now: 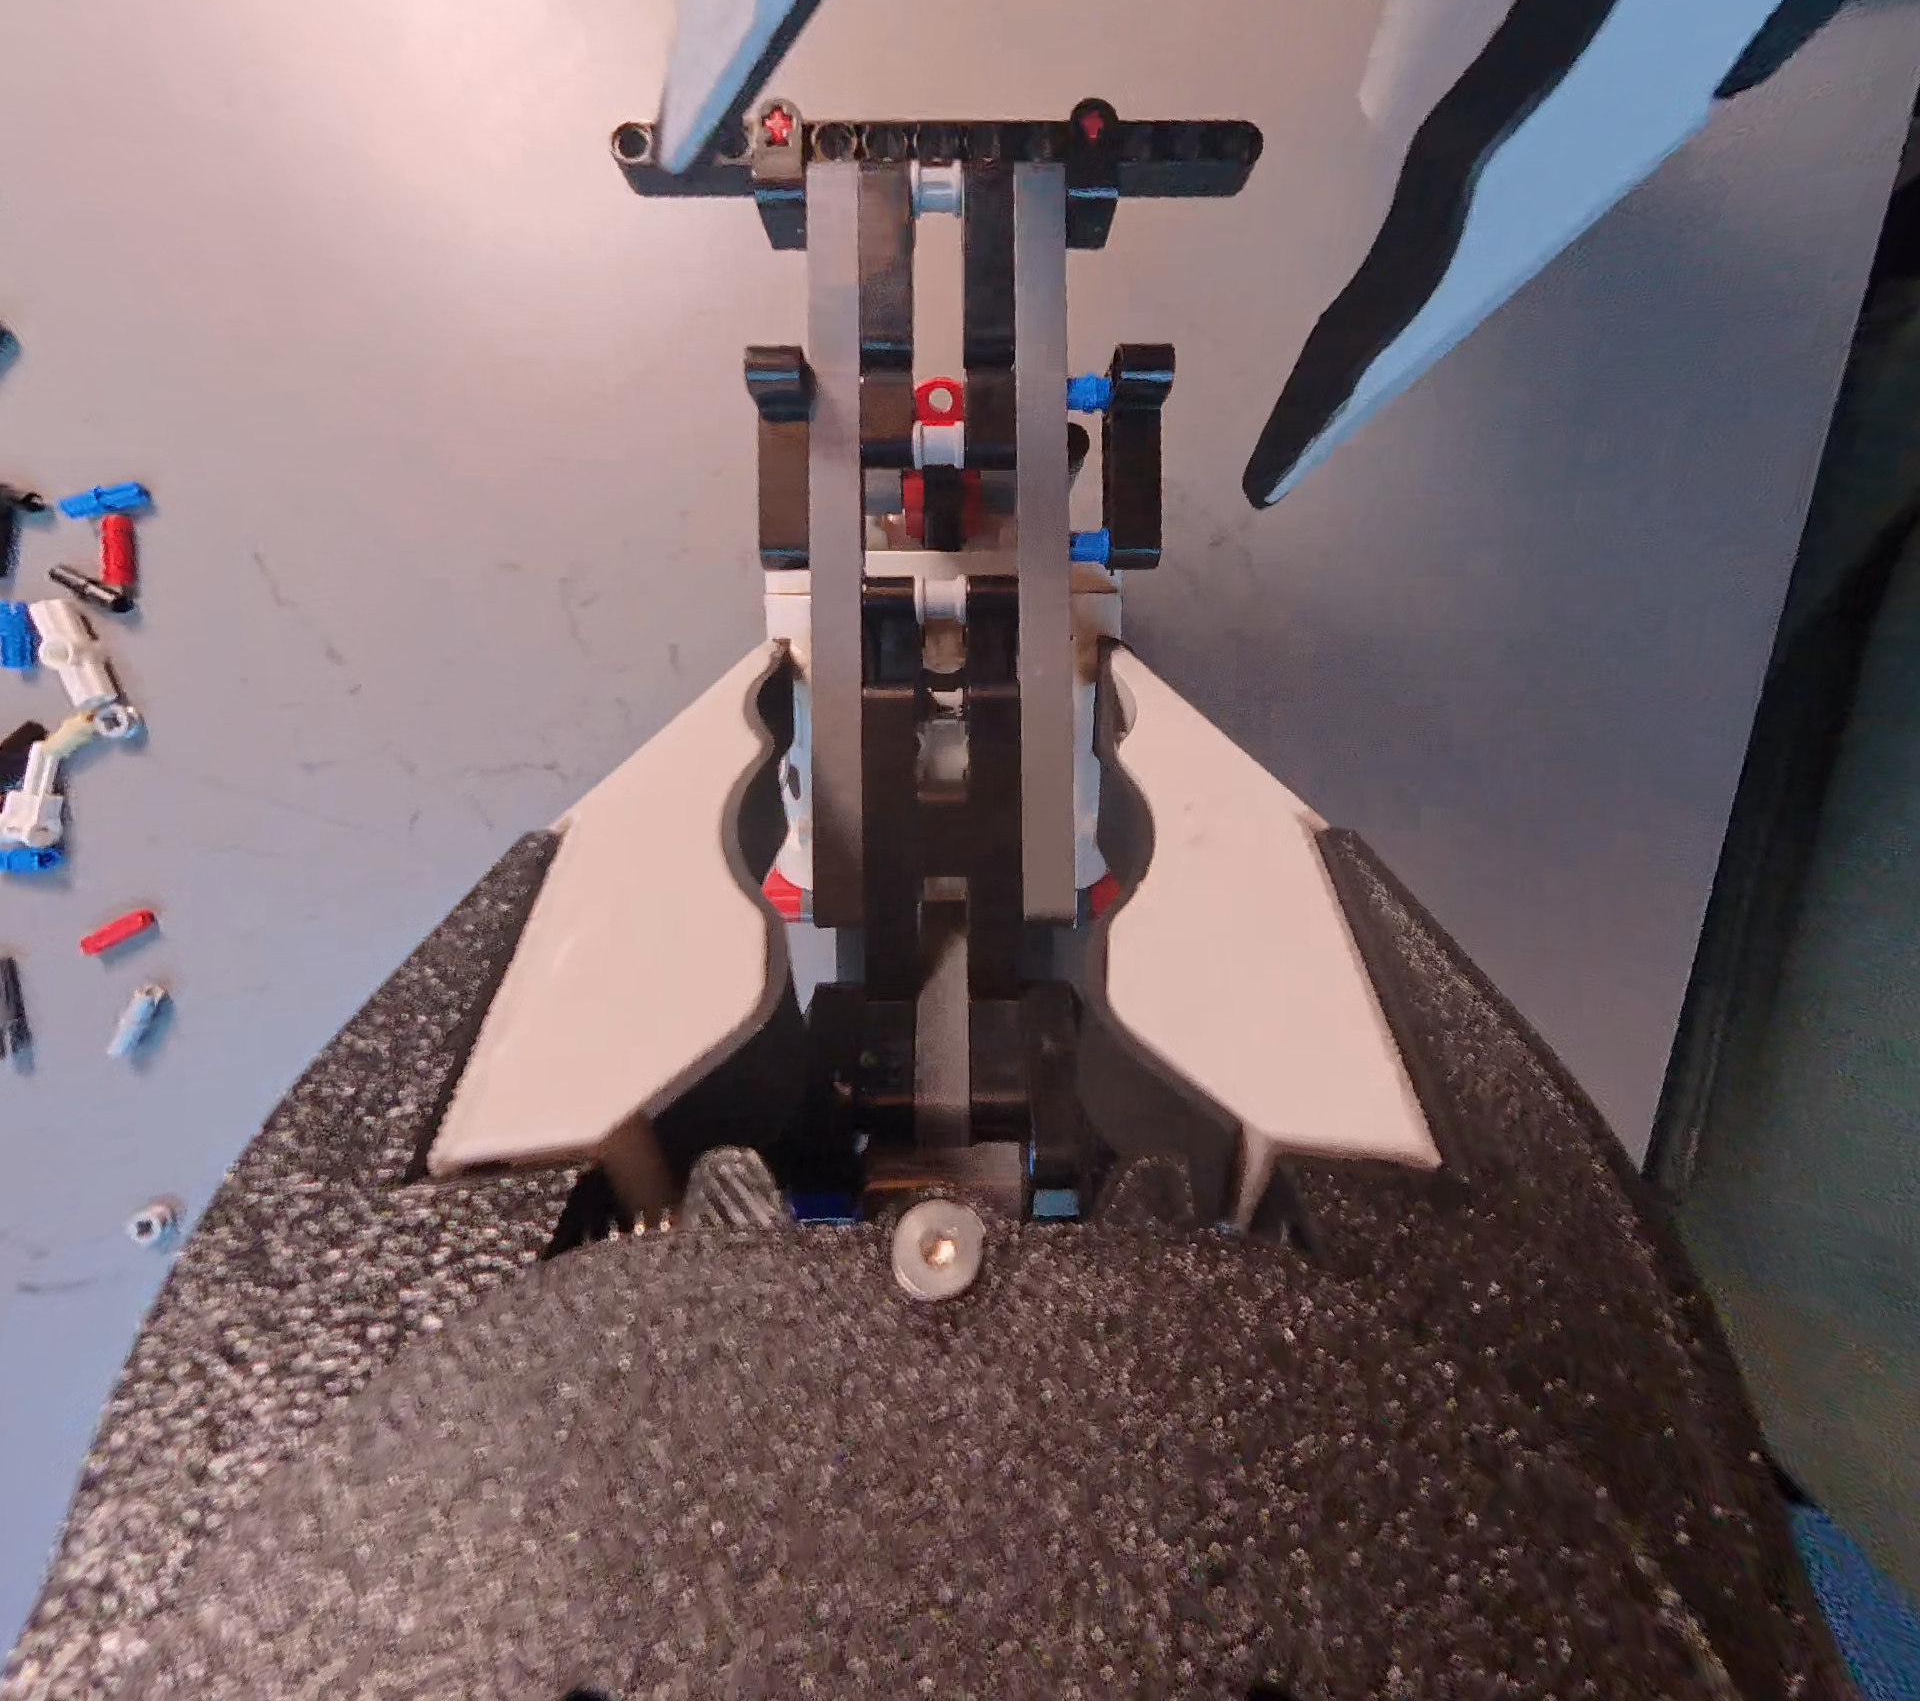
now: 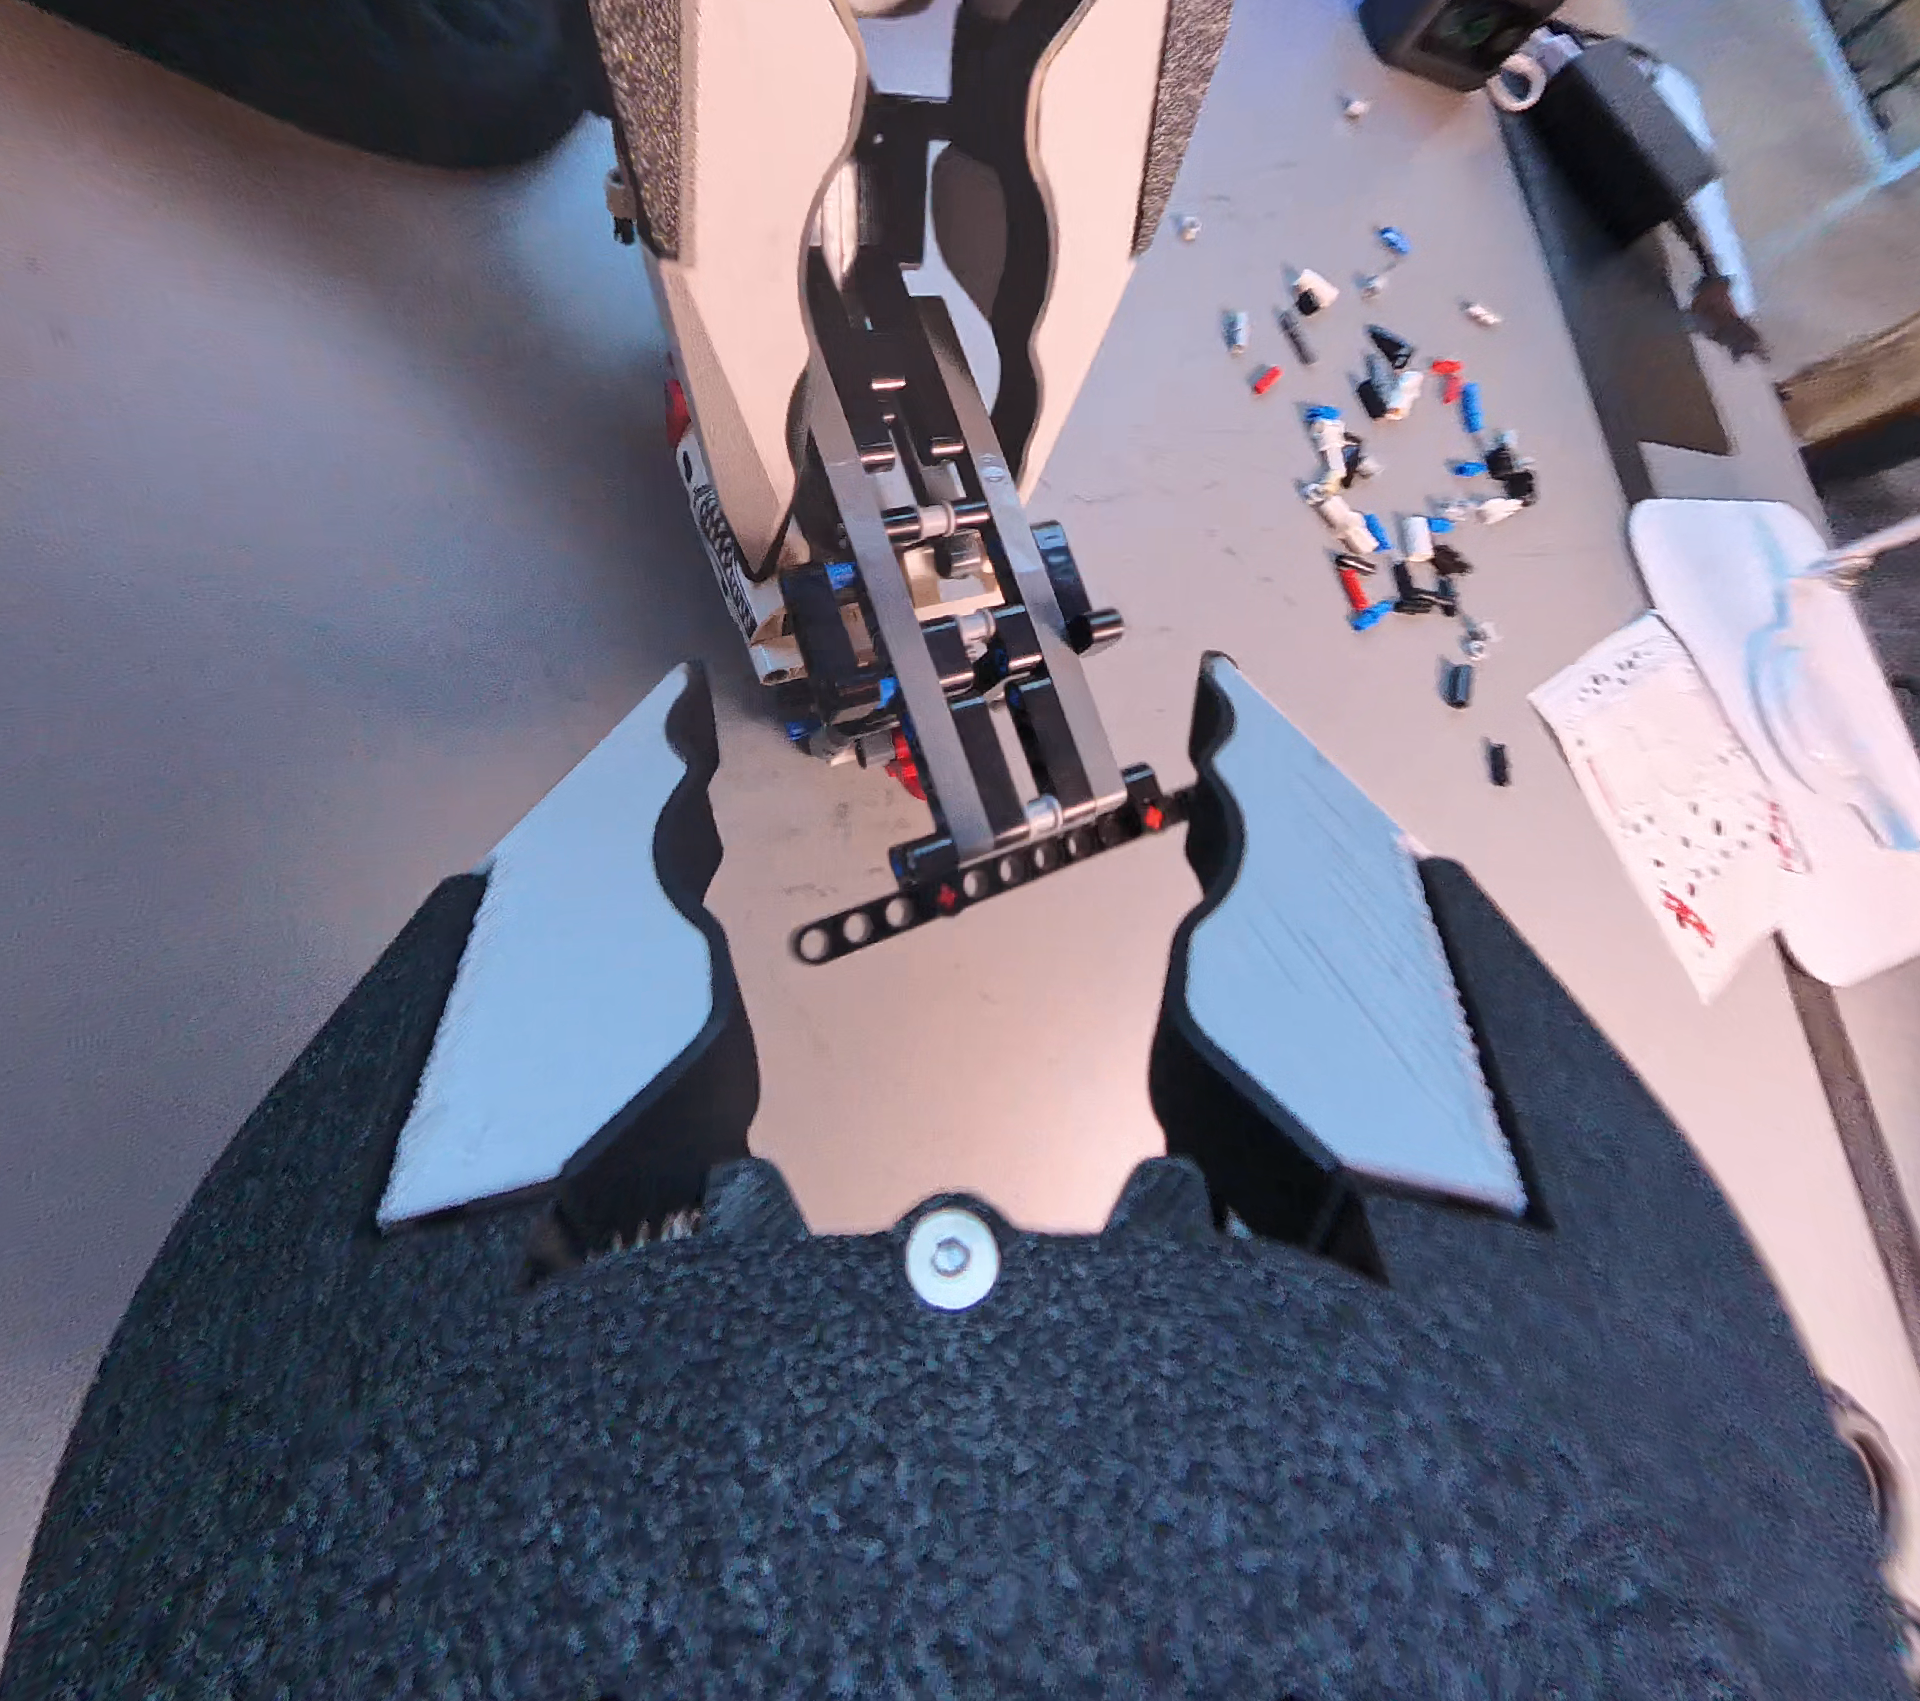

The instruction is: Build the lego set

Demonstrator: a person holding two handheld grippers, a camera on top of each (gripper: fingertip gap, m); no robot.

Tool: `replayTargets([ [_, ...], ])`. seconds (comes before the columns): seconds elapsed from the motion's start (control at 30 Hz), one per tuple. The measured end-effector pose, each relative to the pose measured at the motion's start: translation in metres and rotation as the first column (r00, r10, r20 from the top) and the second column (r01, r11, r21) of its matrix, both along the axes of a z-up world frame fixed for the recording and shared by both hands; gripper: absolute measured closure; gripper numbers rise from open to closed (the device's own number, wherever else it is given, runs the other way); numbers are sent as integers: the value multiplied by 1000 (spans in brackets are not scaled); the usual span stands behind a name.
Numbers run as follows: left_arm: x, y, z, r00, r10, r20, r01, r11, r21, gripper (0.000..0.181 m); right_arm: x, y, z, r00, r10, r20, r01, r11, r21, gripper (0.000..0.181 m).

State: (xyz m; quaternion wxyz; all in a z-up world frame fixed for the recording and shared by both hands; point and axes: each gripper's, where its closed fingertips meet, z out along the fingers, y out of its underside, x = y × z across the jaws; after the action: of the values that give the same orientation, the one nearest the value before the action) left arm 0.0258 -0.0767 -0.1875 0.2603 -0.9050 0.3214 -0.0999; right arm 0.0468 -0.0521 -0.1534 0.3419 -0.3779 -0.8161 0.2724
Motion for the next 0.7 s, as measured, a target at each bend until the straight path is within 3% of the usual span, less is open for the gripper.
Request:
replayTargets([
  [0.13, 5, -3, 0, 997, -76, -4, 76, 997, 20, 124, -9, -7, -14, 992, 73, 106, -66, 995, -69, 88],
  [0.27, 4, -2, 0, 998, -70, 0, 70, 997, 26, 123, -11, -14, -24, 972, 141, 188, -125, 988, -95, 94],
  [0.4, 5, -1, 0, 998, -60, -25, 61, 998, 35, 123, -16, -11, -19, 964, 100, 248, -44, 974, -221, 107],
  [0.7, 7, -3, 0, 998, -58, -16, 59, 998, 33, 123, -11, -10, -21, 922, 151, 356, -113, 986, -125, 110],
])
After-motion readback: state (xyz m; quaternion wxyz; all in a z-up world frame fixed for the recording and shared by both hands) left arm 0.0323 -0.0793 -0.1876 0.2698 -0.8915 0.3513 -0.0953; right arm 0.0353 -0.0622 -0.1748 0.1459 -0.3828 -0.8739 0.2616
